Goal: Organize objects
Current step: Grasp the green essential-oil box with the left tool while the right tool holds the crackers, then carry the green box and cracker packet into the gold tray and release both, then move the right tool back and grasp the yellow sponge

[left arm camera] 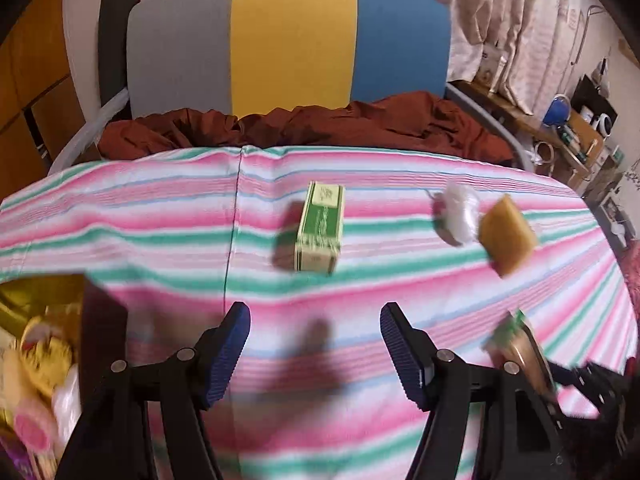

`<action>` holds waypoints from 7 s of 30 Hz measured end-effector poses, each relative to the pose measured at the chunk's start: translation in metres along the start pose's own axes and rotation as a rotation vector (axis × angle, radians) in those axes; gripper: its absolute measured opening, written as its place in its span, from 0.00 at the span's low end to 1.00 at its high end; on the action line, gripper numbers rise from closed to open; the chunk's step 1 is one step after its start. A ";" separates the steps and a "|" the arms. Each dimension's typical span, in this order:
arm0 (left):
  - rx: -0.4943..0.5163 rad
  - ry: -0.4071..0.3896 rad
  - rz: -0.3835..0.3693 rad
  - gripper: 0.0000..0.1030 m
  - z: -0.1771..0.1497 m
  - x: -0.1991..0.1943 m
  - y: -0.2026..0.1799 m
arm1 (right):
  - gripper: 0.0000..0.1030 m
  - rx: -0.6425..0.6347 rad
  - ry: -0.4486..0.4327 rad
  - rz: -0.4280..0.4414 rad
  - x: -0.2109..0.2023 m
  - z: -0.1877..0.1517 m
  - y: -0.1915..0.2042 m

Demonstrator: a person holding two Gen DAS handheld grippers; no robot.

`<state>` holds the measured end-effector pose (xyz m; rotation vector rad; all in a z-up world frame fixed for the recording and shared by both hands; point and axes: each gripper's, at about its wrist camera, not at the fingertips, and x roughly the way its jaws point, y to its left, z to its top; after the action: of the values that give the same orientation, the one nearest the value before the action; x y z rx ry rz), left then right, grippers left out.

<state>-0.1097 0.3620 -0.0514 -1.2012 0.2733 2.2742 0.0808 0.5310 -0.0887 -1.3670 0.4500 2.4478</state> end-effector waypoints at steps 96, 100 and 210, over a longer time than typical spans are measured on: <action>-0.515 -0.189 0.083 0.54 -0.186 -0.141 0.238 | 0.46 -0.238 -0.187 0.393 -0.075 -0.021 0.158; -0.520 -0.243 0.102 0.54 -0.197 -0.156 0.235 | 0.46 -0.272 -0.184 0.407 -0.075 -0.013 0.182; -0.059 -0.112 -0.077 0.54 -0.167 -0.142 0.037 | 0.71 0.017 -0.259 -0.180 0.044 0.101 -0.038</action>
<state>0.0509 0.2092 -0.0359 -1.0899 0.1164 2.2871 -0.0031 0.6112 -0.0805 -1.0162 0.2718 2.4189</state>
